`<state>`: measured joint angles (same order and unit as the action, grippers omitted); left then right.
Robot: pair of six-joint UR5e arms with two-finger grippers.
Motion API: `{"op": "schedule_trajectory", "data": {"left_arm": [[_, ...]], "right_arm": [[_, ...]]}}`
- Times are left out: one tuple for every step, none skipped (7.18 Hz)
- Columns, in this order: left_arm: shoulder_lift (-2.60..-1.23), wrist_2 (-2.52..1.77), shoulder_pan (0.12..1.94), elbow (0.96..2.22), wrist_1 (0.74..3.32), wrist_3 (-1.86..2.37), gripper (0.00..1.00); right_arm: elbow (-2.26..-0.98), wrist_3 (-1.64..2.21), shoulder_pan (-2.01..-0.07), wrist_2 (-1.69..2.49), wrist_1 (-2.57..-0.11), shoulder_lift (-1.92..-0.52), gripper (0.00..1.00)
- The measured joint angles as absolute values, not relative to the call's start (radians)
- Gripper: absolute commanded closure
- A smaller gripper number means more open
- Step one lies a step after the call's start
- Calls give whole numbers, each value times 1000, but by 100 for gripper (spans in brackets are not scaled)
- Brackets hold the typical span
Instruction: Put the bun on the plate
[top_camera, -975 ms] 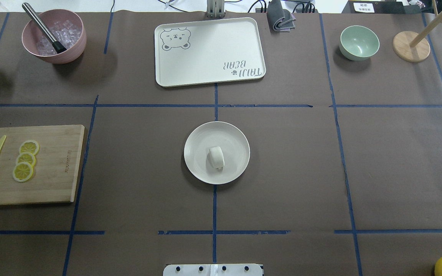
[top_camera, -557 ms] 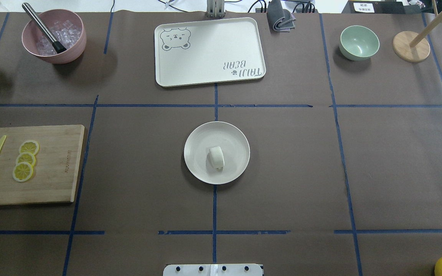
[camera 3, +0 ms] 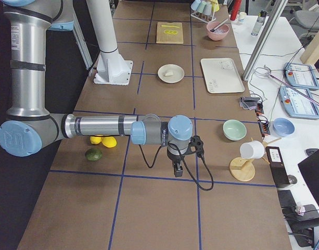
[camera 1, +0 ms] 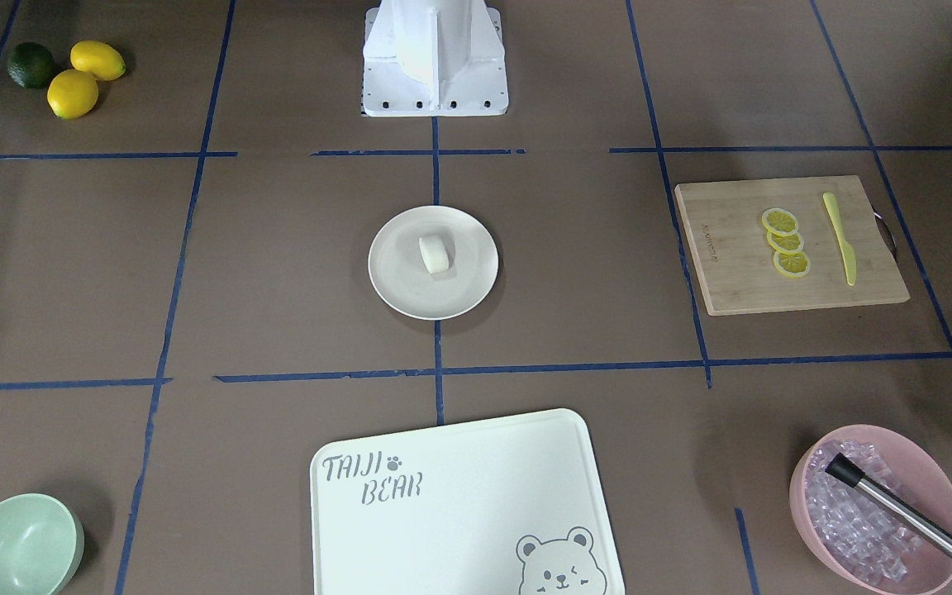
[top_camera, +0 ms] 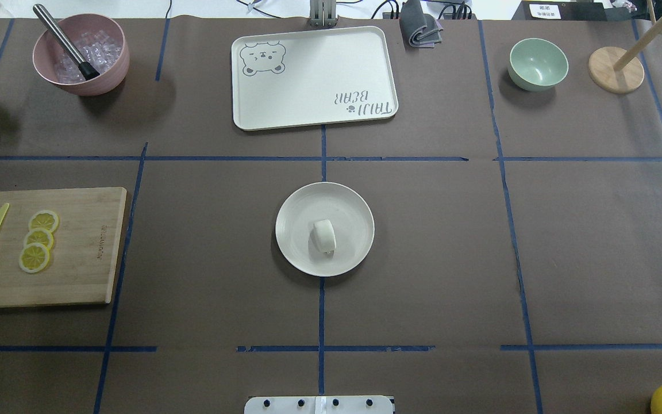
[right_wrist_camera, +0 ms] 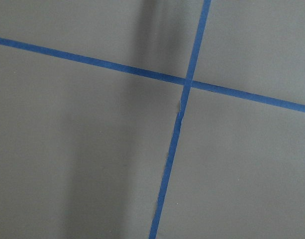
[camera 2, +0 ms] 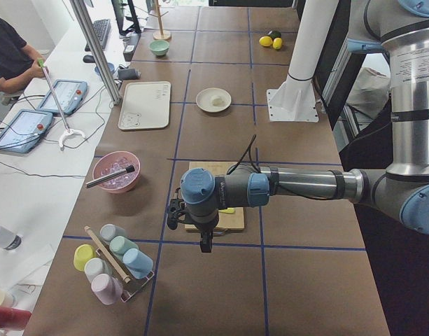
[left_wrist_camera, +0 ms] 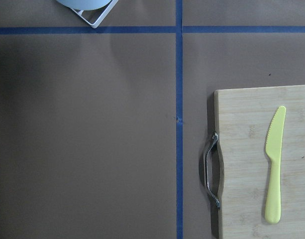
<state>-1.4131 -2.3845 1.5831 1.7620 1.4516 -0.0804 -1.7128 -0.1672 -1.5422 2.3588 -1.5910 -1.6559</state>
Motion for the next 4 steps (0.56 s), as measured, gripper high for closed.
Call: {"op": "schedule_trajectory", "data": {"left_arm": [[-1413, -2386, 1583, 1762, 1450, -80, 0], [-1413, -2387, 1583, 1762, 1448, -80, 0], [-1413, -2388, 1583, 1765, 1446, -81, 0], [-1414, -2389, 1583, 1769, 1445, -81, 0]], "right_arm": [[-1714, -167, -1542, 2360, -1599, -1656, 0], [-1716, -167, -1542, 2361, -1610, -1656, 0], [-1717, -167, -1542, 2361, -1616, -1656, 0], [-1717, -167, -1542, 2360, -1619, -1656, 0]]}}
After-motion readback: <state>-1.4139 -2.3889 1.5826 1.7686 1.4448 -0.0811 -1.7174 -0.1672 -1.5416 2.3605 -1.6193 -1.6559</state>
